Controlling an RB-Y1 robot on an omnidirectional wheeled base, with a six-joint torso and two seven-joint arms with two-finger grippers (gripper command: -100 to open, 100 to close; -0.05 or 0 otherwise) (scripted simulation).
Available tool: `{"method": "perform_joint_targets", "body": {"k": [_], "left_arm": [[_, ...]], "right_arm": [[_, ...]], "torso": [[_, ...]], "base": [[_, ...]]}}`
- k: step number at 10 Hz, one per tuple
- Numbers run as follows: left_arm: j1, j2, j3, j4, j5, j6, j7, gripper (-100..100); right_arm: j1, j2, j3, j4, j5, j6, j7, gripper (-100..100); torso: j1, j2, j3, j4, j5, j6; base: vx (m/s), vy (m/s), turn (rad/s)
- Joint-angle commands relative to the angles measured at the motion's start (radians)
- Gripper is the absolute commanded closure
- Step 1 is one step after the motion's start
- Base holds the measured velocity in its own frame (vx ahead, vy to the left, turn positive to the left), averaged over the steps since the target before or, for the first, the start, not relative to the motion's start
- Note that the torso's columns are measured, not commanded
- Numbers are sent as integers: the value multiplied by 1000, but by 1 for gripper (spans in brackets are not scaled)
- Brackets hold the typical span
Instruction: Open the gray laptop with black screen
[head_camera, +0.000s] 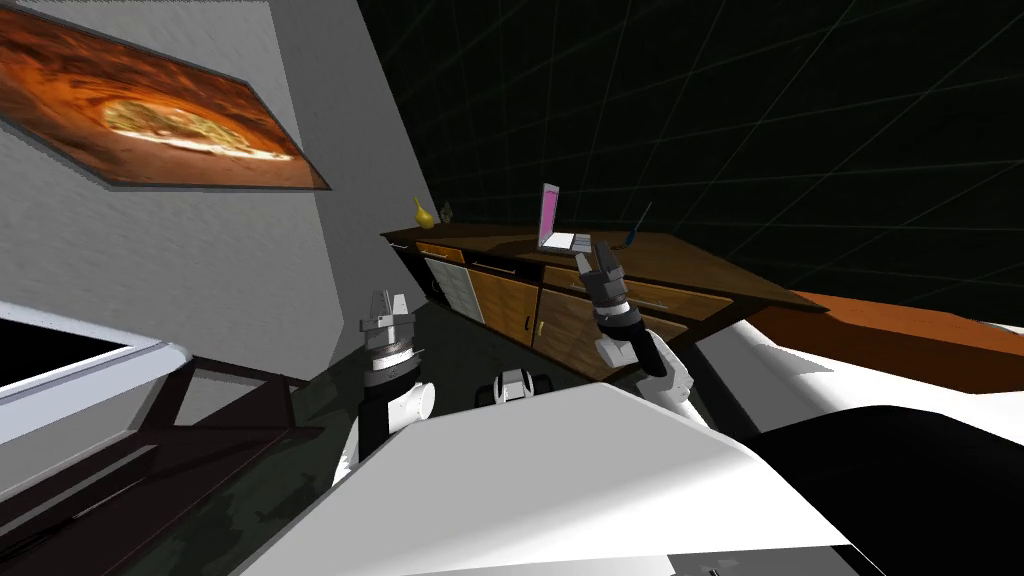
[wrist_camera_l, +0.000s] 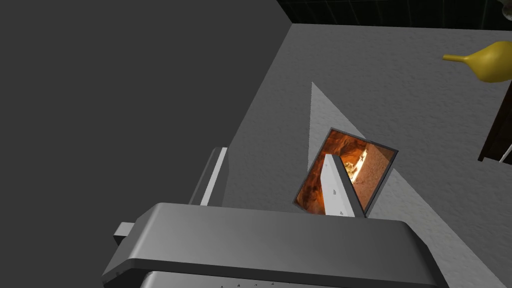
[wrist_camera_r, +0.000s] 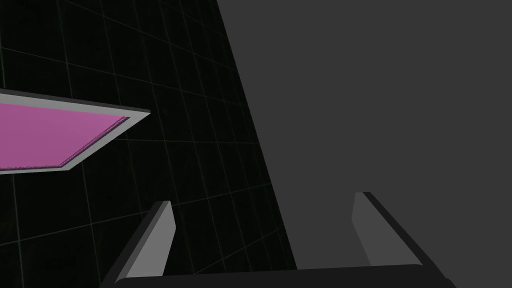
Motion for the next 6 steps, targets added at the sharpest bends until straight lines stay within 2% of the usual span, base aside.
{"method": "perform_joint_targets", "body": {"k": [1,2,3,4,5,6], "left_arm": [[0,0,0,0,0,0,0,0],[0,0,0,0,0,0,0,0],[0,0,0,0,0,0,0,0],[0,0,0,0,0,0,0,0],[0,0,0,0,0,0,0,0],[0,0,0,0,0,0,0,0]], "right_arm": [[-8,-71,-4,-9,15,27,29,-100],[-8,-78,-4,-9,15,27,29,-100],[-15,-118,-5,-14,25,48,49,-100],[-15,-125,-5,-14,25,48,49,-100],[-22,-166,-5,-16,35,70,70,-100],[-22,-174,-5,-16,35,70,70,-100]], "torso": [[-2,0,0,0,0,0],[-1,-1,-1,0,0,0],[-1,-1,-1,0,0,0],[2,-1,-1,0,1,0],[2,-1,0,0,1,0],[3,-2,-1,0,1,0]], "base": [[59,147,-129],[56,137,-75],[65,169,-127],[51,162,-84],[79,200,-153],[64,168,-72]]}}
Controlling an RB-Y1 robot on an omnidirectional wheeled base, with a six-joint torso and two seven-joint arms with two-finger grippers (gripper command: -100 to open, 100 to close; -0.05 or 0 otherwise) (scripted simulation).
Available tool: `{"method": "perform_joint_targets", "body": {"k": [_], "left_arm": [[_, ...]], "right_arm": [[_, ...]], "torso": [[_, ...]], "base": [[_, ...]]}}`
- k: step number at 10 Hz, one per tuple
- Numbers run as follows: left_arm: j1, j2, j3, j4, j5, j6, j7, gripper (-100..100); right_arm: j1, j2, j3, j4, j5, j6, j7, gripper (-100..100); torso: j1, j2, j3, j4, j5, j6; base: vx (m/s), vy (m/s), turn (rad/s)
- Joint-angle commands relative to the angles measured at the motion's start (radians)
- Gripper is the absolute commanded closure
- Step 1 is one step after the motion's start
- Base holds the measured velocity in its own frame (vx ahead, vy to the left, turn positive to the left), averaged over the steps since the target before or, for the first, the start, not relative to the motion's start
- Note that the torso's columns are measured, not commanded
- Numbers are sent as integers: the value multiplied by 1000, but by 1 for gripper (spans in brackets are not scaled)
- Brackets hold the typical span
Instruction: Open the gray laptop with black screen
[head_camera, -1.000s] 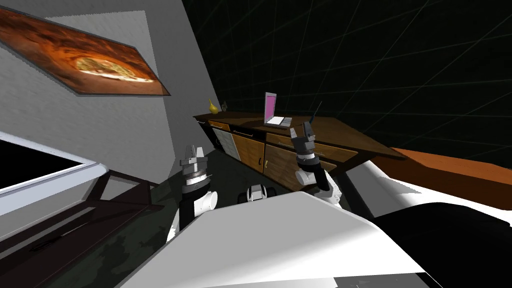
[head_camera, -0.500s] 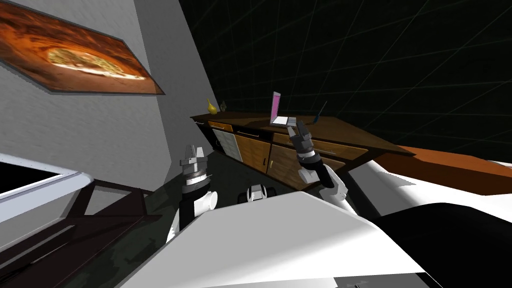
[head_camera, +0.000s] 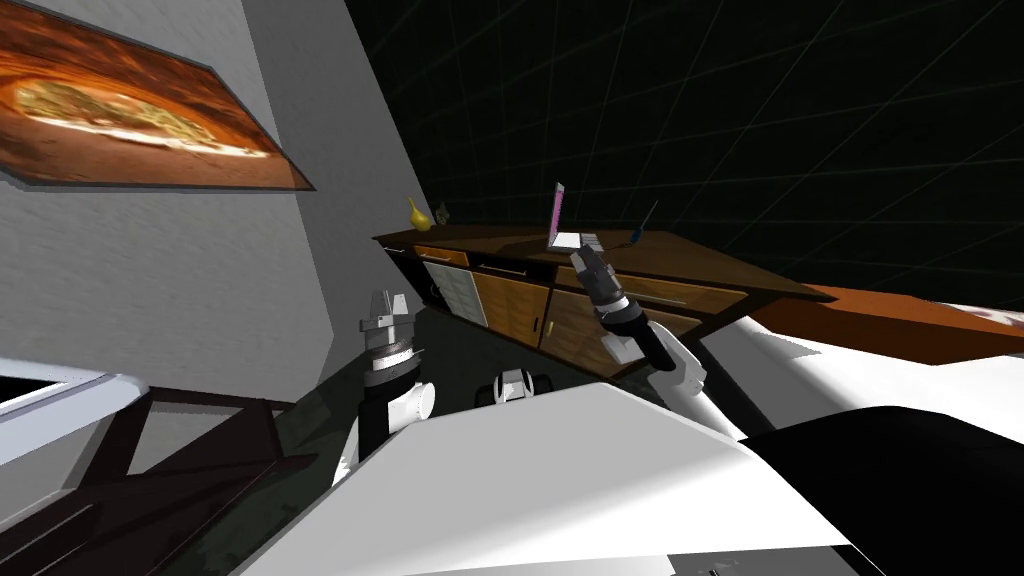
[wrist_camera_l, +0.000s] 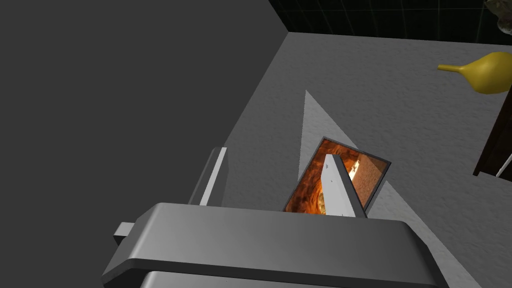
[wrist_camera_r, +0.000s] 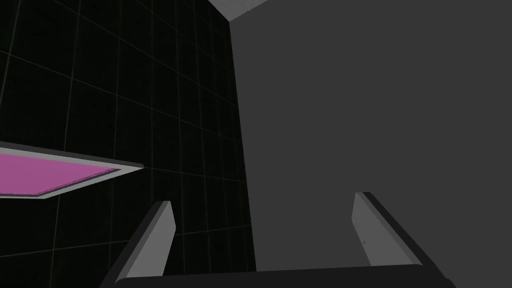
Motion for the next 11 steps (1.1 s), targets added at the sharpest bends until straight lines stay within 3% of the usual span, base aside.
{"method": "perform_joint_targets", "body": {"k": [1,6,9,10,11], "left_arm": [[0,0,0,0,0,0,0,0],[0,0,0,0,0,0,0,0],[0,0,0,0,0,0,0,0],[0,0,0,0,0,0,0,0],[0,0,0,0,0,0,0,0]], "right_arm": [[-11,-69,-1,-4,15,39,33,-100],[-27,-182,-1,-2,34,93,76,-100],[-45,-271,2,7,49,154,120,-100],[-45,-291,2,7,49,154,120,-100],[-54,-326,3,14,56,187,142,-100]], "torso": [[-3,1,0,0,-1,-1],[-1,0,0,0,0,0],[-5,1,1,0,-1,0],[-3,0,0,0,-1,0],[-4,1,0,0,-1,-1]], "base": [[51,157,-156],[62,163,-105],[66,158,-134],[58,135,-84],[70,163,-122]]}}
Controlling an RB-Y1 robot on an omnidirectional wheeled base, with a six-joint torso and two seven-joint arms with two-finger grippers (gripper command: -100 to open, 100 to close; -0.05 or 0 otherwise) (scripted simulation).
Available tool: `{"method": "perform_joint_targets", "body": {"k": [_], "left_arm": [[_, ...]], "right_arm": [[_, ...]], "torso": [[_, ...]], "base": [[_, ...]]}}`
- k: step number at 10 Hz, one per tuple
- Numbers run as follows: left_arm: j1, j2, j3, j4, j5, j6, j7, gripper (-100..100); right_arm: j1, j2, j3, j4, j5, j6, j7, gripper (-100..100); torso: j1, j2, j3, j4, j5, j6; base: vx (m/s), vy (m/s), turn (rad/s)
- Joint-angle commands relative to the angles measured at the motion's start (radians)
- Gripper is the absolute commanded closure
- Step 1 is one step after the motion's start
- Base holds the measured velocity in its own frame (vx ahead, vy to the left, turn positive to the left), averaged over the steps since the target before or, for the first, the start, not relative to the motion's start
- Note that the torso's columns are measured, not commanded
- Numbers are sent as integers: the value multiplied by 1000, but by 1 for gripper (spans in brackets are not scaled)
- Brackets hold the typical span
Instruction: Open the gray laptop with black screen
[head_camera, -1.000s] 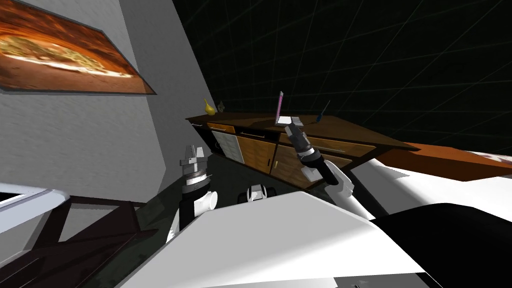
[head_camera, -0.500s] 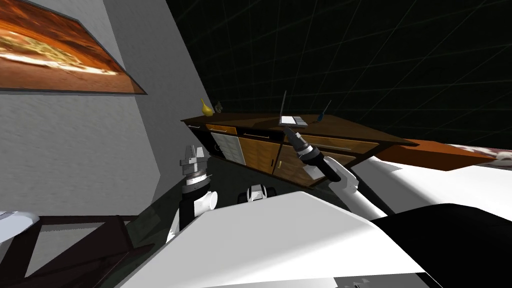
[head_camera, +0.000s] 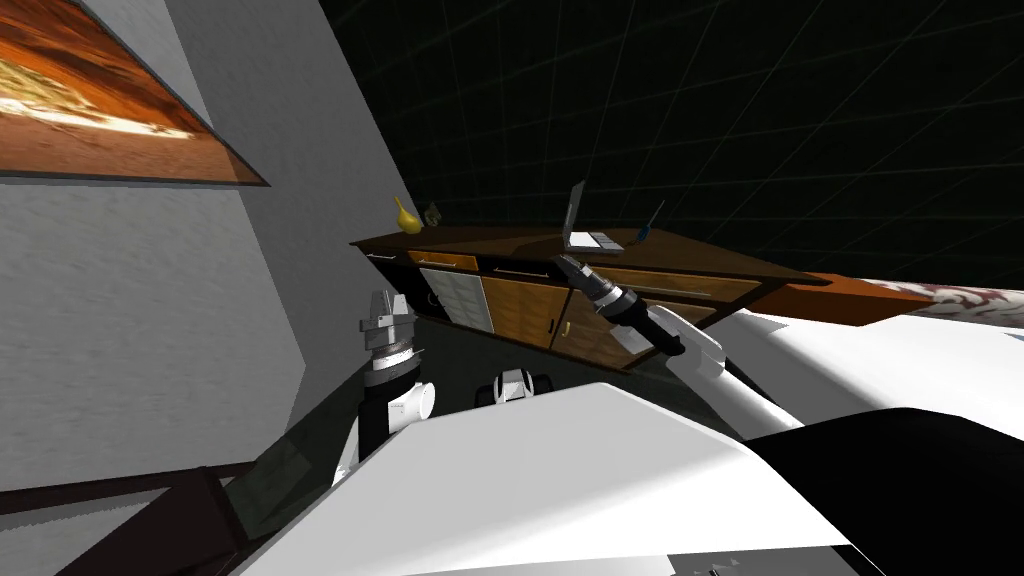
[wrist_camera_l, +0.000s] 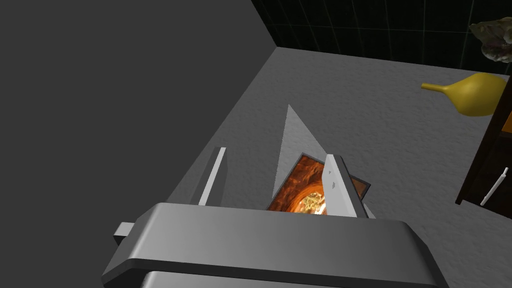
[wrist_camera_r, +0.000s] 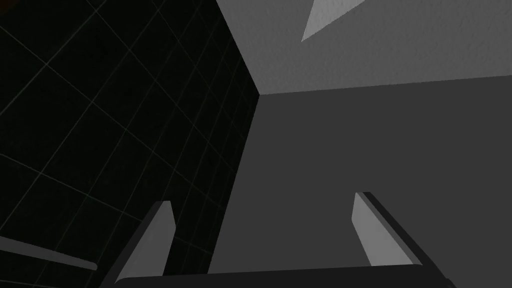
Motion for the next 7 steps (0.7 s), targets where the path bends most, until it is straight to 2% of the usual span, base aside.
{"method": "perform_joint_targets", "body": {"k": [1,2,3,4,5,6,7], "left_arm": [[0,0,0,0,0,0,0,0],[0,0,0,0,0,0,0,0],[0,0,0,0,0,0,0,0],[0,0,0,0,0,0,0,0],[0,0,0,0,0,0,0,0],[0,0,0,0,0,0,0,0],[0,0,0,0,0,0,0,0]], "right_arm": [[-10,-71,1,8,7,38,25,-100],[-20,-108,3,17,13,73,46,-100],[-20,-128,3,17,13,73,46,-100],[-31,-162,6,27,18,109,68,-100],[-31,-185,6,27,18,109,68,-100],[-42,-217,9,40,22,147,88,-100],[-42,-241,9,40,22,147,88,-100]], "torso": [[2,-1,0,0,0,1],[0,0,0,0,0,0],[0,-1,0,0,0,1],[0,0,0,0,0,0],[1,-1,0,0,0,1],[1,0,0,0,0,0],[3,-1,0,0,1,1]], "base": [[59,127,-95],[71,127,-166],[67,109,-86],[76,123,-132],[60,116,-105],[89,140,-180],[75,119,-92]]}}
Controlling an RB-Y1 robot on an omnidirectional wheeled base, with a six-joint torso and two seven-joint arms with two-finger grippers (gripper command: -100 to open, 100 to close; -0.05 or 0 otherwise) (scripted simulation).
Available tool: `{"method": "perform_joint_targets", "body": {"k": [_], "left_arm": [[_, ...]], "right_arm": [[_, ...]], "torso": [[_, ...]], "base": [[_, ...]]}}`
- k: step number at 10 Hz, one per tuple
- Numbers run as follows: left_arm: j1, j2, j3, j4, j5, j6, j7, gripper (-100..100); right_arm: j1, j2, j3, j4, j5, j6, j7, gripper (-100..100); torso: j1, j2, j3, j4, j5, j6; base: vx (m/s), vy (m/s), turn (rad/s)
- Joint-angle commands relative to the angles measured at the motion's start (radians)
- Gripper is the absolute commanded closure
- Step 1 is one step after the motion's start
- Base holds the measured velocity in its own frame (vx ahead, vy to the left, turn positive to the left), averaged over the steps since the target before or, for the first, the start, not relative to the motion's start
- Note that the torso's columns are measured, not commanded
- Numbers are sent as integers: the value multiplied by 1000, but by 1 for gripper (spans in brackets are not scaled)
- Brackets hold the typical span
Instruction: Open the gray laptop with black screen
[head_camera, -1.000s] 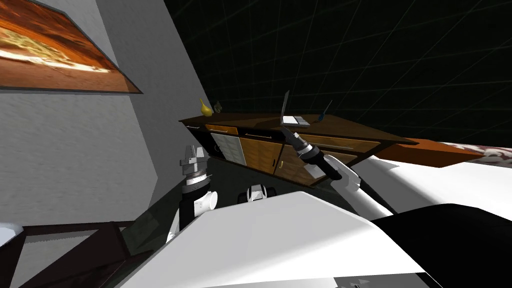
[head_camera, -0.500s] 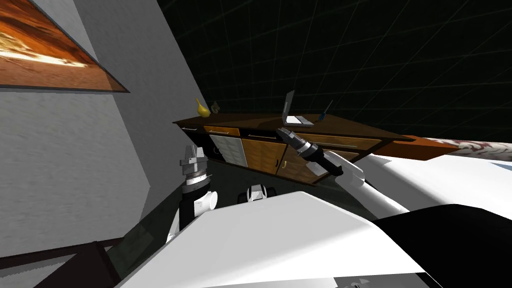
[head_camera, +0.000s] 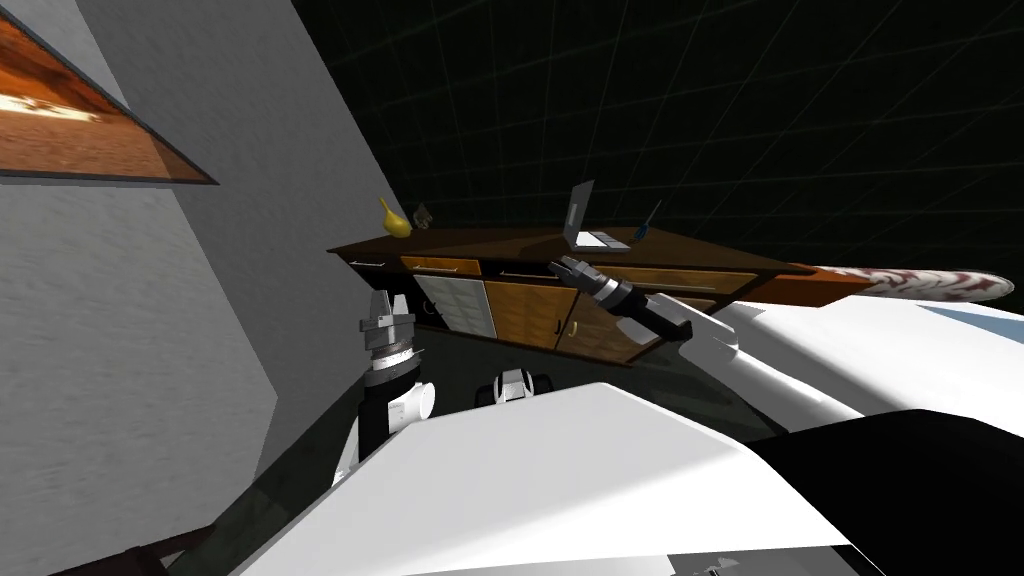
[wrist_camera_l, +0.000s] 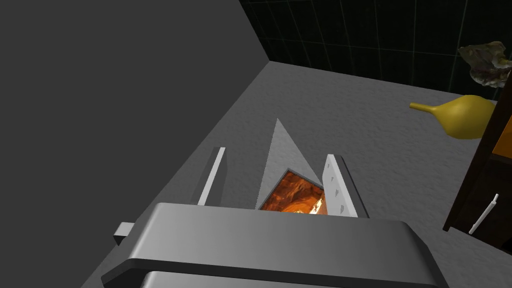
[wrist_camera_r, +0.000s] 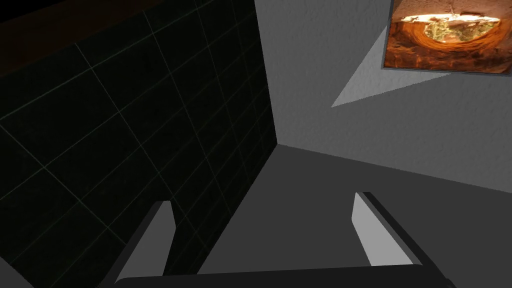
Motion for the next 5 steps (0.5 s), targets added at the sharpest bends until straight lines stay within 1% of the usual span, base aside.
{"method": "perform_joint_targets", "body": {"k": [1,2,3,4,5], "left_arm": [[0,0,0,0,0,0,0,0],[0,0,0,0,0,0,0,0],[0,0,0,0,0,0,0,0],[0,0,0,0,0,0,0,0],[0,0,0,0,0,0,0,0]], "right_arm": [[-16,-76,8,23,6,58,34,-100],[-16,-95,8,23,6,58,34,-100],[-28,-133,12,38,8,97,53,-100],[-28,-149,12,38,8,97,53,-100],[-40,-183,16,55,9,136,72,-100]], "torso": [[-2,1,0,0,0,-1],[-2,1,1,0,-1,0],[-3,2,1,0,-1,0],[-2,1,0,0,-1,0],[-3,1,0,0,-1,-1]], "base": [[64,117,-150],[64,103,-92],[74,108,-169],[71,82,-81],[87,85,-154]]}}
